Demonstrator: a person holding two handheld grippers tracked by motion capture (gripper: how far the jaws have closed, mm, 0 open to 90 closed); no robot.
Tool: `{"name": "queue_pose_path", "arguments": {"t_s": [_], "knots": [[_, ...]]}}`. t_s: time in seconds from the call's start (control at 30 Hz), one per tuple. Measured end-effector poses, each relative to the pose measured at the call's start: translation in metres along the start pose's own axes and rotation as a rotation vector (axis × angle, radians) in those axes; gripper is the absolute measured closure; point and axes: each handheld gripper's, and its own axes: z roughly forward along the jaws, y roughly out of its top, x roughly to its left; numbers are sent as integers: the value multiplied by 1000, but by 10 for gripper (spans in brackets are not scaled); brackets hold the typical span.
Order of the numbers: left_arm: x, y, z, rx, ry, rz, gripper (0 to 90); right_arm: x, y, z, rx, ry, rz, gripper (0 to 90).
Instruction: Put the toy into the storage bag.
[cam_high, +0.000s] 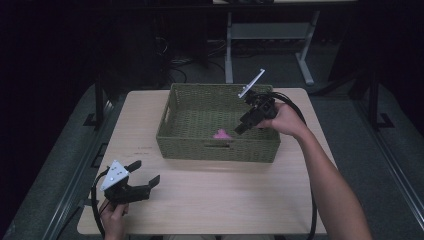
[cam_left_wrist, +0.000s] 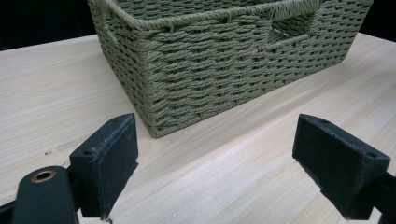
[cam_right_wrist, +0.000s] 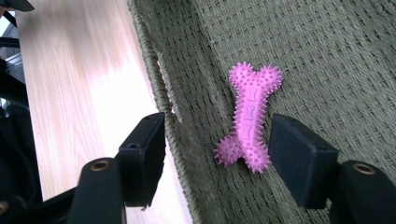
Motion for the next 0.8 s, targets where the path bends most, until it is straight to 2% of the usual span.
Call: {"name": "queue_pose_path", "arguments": {"t_s": [0.4,0.8], "knots": [[0,0,0,4,2,3,138,11,-3,-8,-11,-5,-12,294],[-1,0,1,3,2,2,138,21,-16,-15,-21,-17,-17,277]]}}
